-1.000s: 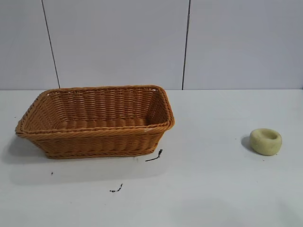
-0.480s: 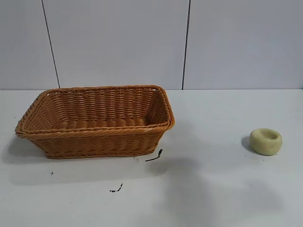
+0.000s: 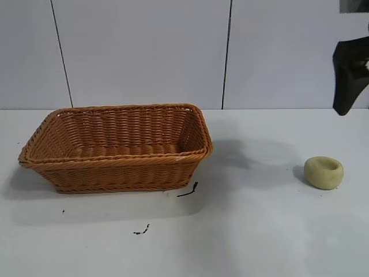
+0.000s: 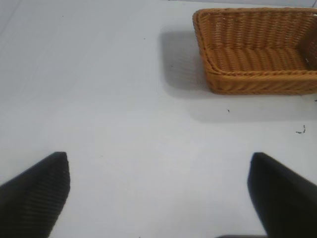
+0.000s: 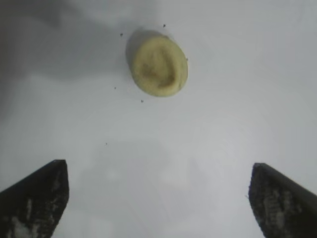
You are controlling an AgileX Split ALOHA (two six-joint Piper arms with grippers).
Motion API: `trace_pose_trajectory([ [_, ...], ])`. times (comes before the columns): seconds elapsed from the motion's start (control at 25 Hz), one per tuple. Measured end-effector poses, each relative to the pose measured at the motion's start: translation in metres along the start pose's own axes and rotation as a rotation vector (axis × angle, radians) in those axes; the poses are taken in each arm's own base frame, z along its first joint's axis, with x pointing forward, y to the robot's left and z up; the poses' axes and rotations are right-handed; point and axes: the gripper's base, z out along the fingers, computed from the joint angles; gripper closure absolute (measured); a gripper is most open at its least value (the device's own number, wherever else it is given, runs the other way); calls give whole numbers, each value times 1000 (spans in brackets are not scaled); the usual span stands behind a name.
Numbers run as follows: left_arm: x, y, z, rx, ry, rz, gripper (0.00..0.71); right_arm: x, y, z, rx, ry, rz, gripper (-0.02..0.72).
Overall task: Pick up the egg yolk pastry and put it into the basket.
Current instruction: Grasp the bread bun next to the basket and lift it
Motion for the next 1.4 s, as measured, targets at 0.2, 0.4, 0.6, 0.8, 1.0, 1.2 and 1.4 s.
trace_pose_trajectory([
  [0.2,0,0,0,0,0,0,14,-22,2,55,-10,54,7,19],
  [0.4,0,0,0,0,0,0,14,-22,4,105,-21,118,19,19],
  [0.6,0,0,0,0,0,0,14,-21,4,133,-21,121,21,20],
  [0.8,0,0,0,0,0,0,14,-22,4,143,-22,108,22,37],
  [1.0,0,0,0,0,0,0,14,-21,4,144,-22,111,22,180],
  [1.2,0,0,0,0,0,0,14,-20,4,144,-20,130,19,520],
  [1.4,0,0,0,0,0,0,14,-26,4,129,-22,145,-2,612],
])
